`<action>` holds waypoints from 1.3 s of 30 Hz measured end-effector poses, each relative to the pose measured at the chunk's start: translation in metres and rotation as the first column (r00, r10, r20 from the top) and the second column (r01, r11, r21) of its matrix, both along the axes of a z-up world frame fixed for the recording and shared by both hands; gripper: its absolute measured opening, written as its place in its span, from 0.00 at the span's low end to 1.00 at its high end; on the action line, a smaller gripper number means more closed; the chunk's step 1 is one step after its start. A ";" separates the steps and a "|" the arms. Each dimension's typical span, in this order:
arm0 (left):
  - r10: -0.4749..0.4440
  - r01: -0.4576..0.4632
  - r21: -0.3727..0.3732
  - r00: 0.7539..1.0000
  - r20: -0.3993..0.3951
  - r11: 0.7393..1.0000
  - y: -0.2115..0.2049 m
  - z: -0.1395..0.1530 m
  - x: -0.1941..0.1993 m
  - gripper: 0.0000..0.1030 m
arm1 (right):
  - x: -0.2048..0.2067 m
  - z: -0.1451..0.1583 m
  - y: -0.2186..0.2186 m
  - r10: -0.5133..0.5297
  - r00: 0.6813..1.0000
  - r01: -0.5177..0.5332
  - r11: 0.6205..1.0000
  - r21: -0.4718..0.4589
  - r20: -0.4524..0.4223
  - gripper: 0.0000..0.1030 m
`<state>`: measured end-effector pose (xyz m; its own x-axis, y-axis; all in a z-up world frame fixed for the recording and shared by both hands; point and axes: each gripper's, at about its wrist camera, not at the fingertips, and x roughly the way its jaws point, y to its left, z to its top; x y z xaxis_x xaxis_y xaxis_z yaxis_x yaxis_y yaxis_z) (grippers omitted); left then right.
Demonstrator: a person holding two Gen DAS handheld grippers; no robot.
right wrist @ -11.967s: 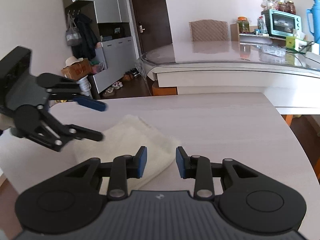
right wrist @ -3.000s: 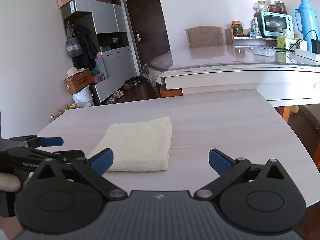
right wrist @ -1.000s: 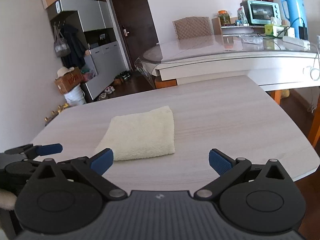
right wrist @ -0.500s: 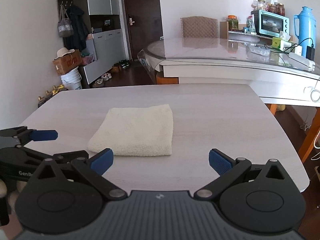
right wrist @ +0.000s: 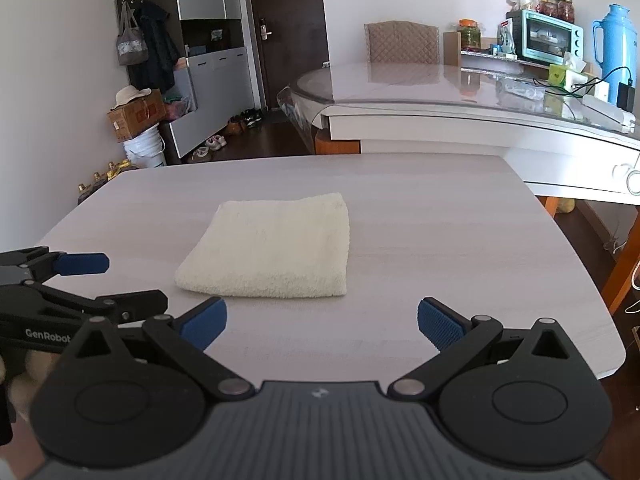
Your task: Fold towel
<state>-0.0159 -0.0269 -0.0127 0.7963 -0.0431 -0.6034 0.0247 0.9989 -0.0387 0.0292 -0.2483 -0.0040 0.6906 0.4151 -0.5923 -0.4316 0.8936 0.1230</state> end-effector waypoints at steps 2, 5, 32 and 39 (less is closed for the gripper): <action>0.000 0.000 -0.001 1.000 -0.006 1.000 0.000 -0.001 0.000 1.00 | 0.000 -0.001 0.000 -0.001 1.000 0.001 1.000 -0.001 -0.002 1.00; 0.006 -0.006 -0.002 1.000 -0.008 1.000 0.000 -0.001 -0.001 1.00 | 0.001 -0.001 0.000 0.001 1.000 -0.001 1.000 -0.003 -0.002 1.00; 0.006 -0.006 0.000 1.000 -0.028 1.000 -0.002 0.001 0.002 1.00 | 0.005 -0.002 0.004 0.009 1.000 -0.009 1.000 -0.015 -0.007 1.00; 0.003 -0.002 0.005 1.000 -0.031 1.000 -0.002 0.001 0.004 1.00 | 0.007 -0.003 0.005 0.008 1.000 -0.008 1.000 -0.016 -0.008 1.00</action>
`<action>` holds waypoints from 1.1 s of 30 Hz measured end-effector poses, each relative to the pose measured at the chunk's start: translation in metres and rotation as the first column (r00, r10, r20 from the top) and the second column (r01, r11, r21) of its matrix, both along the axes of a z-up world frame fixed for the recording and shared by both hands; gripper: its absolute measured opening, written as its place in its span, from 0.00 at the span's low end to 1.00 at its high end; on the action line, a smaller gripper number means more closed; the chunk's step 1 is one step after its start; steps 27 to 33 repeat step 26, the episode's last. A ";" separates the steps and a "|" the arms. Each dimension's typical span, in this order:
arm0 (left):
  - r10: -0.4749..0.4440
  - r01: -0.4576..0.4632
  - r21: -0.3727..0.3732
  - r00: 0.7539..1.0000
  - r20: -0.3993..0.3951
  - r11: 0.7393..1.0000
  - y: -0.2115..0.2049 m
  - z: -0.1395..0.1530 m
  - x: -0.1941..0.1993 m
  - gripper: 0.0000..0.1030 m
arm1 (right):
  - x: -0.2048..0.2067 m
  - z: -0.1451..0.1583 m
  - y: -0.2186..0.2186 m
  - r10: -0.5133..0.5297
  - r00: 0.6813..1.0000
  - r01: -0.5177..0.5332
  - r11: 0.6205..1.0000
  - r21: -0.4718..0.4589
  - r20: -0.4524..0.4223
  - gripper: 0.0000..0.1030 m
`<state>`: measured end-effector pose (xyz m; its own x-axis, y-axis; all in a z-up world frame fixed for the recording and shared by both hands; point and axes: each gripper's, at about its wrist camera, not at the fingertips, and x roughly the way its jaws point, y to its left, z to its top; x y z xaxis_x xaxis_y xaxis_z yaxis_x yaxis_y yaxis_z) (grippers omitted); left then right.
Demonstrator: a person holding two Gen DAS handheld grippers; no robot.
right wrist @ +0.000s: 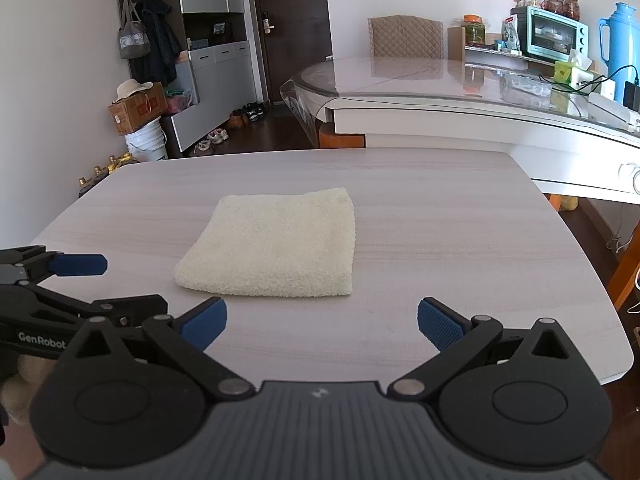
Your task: Fold towel
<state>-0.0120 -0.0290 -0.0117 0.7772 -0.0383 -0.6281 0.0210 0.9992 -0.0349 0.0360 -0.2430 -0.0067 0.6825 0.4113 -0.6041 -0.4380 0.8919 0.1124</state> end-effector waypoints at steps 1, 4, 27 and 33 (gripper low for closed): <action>0.000 0.000 0.000 1.000 0.000 1.000 0.000 0.000 0.000 1.00 | 0.000 0.000 0.000 0.000 1.000 0.000 1.000 0.000 -0.001 1.00; -0.004 0.004 -0.002 1.000 0.000 1.000 0.000 0.001 0.001 1.00 | 0.001 -0.001 0.002 0.001 1.000 -0.001 1.000 -0.001 0.000 1.00; -0.029 0.029 0.012 1.000 0.008 1.000 -0.008 -0.001 0.002 1.00 | 0.003 -0.004 -0.003 -0.009 1.000 0.009 1.000 0.002 -0.011 1.00; -0.029 0.029 0.012 1.000 0.008 1.000 -0.008 -0.001 0.002 1.00 | 0.003 -0.004 -0.003 -0.009 1.000 0.009 1.000 0.002 -0.011 1.00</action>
